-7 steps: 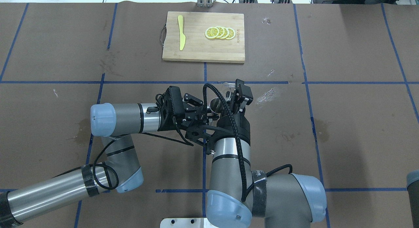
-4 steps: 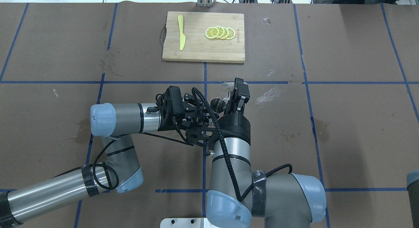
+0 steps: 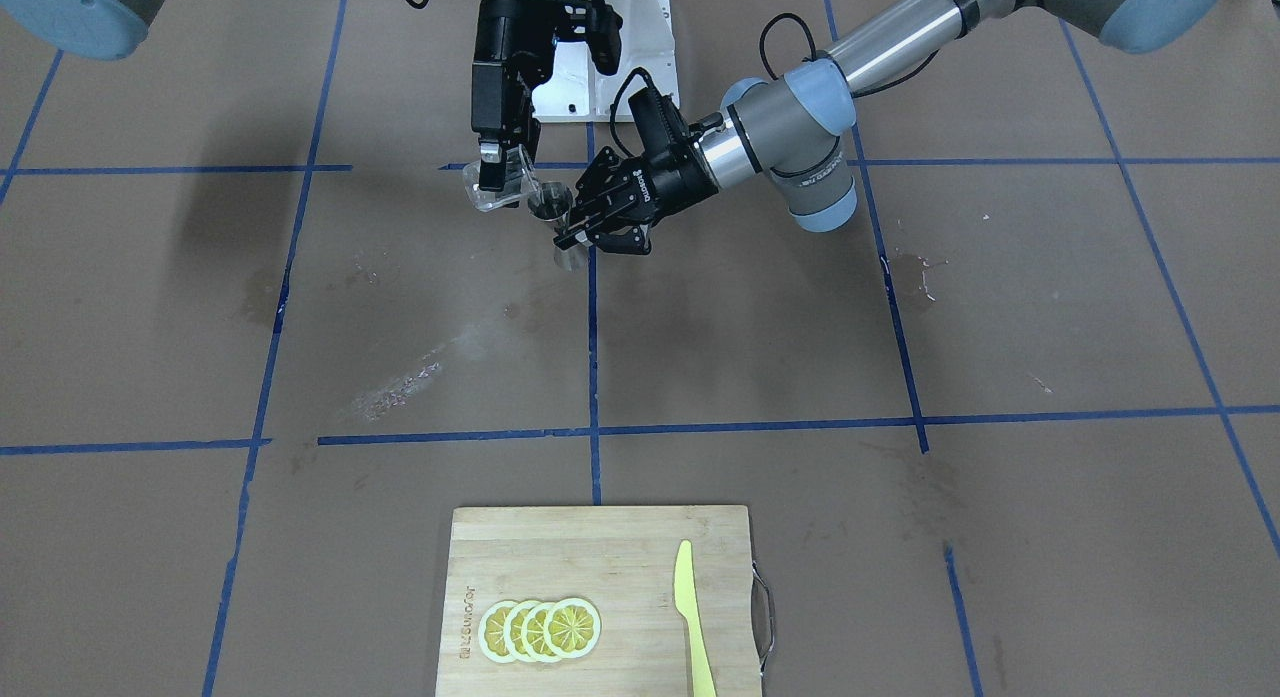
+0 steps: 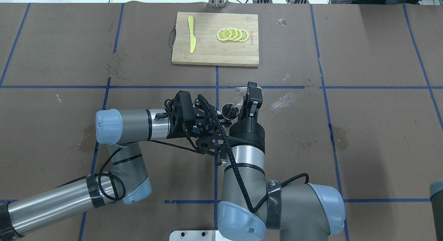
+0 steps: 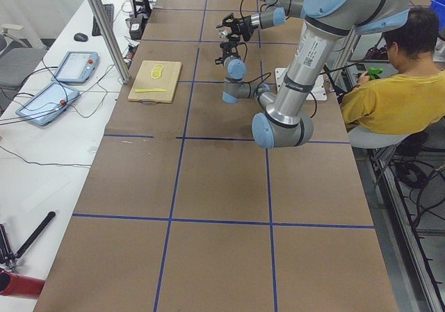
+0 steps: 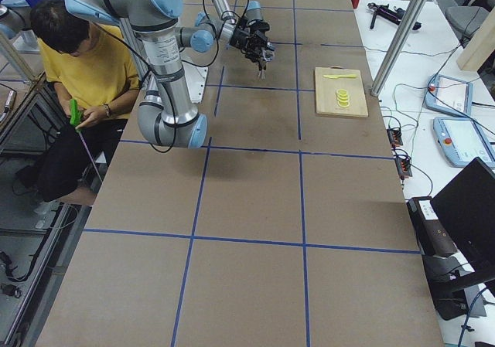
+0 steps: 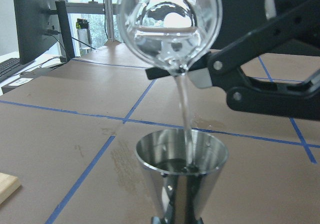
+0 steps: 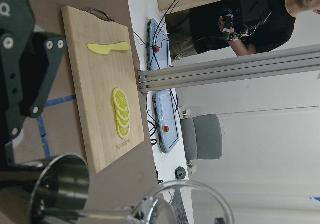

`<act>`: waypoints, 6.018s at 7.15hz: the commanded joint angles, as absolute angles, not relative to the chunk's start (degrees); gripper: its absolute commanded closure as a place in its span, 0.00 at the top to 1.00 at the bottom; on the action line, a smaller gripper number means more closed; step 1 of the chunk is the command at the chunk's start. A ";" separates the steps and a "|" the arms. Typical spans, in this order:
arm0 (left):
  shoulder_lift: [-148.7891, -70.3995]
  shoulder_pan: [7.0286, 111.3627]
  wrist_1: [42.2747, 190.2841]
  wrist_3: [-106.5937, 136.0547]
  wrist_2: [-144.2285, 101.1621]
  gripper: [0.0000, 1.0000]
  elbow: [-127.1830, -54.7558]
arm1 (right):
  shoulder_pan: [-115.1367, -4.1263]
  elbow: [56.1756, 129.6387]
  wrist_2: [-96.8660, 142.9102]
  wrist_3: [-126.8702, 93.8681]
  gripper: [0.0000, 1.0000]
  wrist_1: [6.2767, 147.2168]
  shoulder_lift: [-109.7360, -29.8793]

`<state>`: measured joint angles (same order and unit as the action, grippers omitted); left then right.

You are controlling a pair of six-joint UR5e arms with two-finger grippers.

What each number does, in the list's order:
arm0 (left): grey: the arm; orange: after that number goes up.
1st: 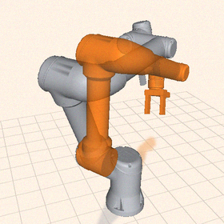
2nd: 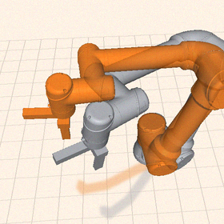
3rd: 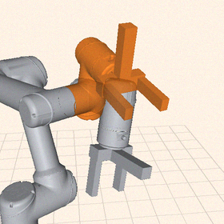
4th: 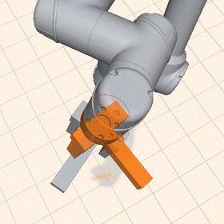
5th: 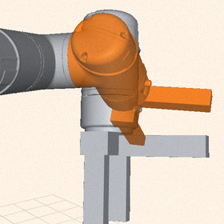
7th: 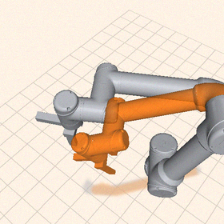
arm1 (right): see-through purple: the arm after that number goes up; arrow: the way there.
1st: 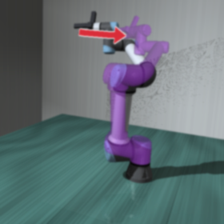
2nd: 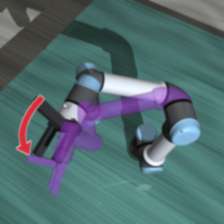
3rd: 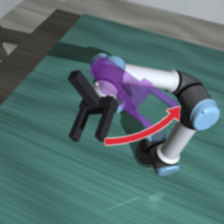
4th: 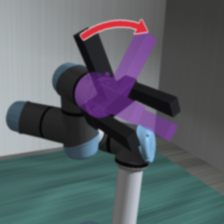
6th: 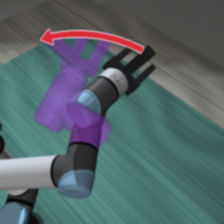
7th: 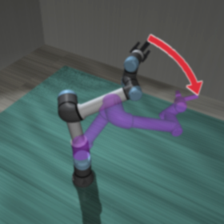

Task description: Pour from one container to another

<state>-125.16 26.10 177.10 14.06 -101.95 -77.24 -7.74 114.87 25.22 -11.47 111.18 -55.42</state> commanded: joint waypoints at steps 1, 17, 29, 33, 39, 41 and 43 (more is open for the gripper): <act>-125.16 26.10 177.10 14.06 -101.95 0.00 -77.26 | -7.65 114.87 24.88 -10.90 0.00 111.18 -55.37; -125.07 26.28 177.19 14.15 -101.95 0.00 -77.43 | -11.76 115.22 30.76 -8.26 0.00 88.28 -59.82; -104.19 35.49 183.38 20.82 -102.04 0.00 -91.84 | -18.28 115.05 33.22 -8.96 0.00 86.84 -61.96; -89.85 37.79 195.45 26.53 -93.31 0.00 -91.93 | -18.28 115.14 33.14 -9.05 0.00 86.84 -62.14; -82.36 22.10 195.82 35.06 -57.64 0.00 -91.50 | -18.28 115.14 33.05 -9.14 0.00 86.84 -62.23; -82.27 15.24 193.47 35.24 -43.58 0.00 -90.88 | -18.28 115.14 33.05 -9.14 0.00 86.84 -62.23; -82.35 13.62 188.73 39.09 -40.87 0.00 -90.27 | -18.28 115.14 33.05 -9.14 0.00 86.84 -62.23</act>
<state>-82.34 14.72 191.64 37.18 -42.81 -90.57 -18.28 115.14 33.06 -9.14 86.83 -62.23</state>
